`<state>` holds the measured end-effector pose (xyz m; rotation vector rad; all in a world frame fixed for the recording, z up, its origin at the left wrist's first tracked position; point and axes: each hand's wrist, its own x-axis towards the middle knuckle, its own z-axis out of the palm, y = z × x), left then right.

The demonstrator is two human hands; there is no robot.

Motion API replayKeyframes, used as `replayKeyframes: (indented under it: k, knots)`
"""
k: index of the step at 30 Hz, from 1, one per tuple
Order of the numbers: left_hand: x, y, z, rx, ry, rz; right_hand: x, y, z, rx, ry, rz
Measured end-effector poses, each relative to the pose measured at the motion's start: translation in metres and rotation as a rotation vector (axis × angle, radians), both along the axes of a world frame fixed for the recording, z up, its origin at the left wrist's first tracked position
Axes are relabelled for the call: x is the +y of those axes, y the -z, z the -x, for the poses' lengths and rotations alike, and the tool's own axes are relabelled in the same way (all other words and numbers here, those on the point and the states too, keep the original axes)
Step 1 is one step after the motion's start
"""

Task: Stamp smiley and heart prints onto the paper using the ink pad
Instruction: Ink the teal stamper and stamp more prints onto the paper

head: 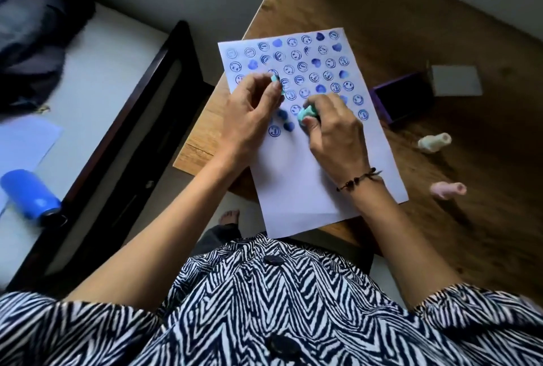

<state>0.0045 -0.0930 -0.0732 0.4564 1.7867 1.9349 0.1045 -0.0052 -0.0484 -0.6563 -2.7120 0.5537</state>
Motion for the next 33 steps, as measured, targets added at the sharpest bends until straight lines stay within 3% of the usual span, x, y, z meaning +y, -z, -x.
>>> replayKeyframes:
  k: [8, 26, 31, 33]
  knots:
    - [0.001, -0.001, -0.002, 0.025, -0.017, 0.033, 0.003, 0.001, 0.004, -0.121, 0.017, -0.092]
    - [0.001, -0.007, -0.005, 0.071, -0.013, 0.103, 0.001, 0.002, 0.004, -0.144, -0.008, -0.160]
    - [0.000, -0.009, -0.006, 0.147, 0.003, 0.178, 0.003, -0.008, 0.005, -0.205, -0.012, -0.136]
    - [0.000, -0.009, -0.006, 0.151, 0.006, 0.190, 0.006, -0.018, 0.001, -0.078, 0.066, -0.006]
